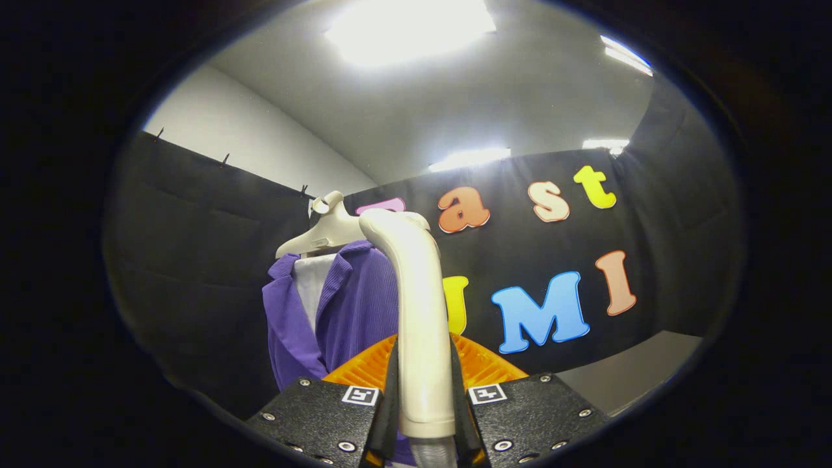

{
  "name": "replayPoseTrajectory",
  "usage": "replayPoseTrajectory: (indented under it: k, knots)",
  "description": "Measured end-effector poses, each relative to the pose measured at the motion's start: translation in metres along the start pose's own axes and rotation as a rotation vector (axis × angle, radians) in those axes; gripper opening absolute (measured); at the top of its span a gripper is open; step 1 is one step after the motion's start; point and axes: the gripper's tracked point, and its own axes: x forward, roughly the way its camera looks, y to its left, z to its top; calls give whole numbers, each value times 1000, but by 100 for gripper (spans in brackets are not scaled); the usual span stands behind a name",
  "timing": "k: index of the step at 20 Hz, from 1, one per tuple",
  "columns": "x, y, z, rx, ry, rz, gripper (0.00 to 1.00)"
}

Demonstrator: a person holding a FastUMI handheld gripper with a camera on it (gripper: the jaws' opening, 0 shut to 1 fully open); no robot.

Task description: Iron the clothes twice with a garment steamer, once on the left side and once on the right side.

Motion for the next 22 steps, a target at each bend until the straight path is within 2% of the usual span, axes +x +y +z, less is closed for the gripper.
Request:
replayPoseTrajectory:
  k: [4, 11, 17, 22]
  knots:
    - [7, 36, -9, -73, -18, 7, 35]
    - [15, 64, -36, -200, -2, 4, 36]
    - [16, 61, -61, -215, 42, -22, 36]
    - [-20, 65, -89, -207, 88, -39, 36]
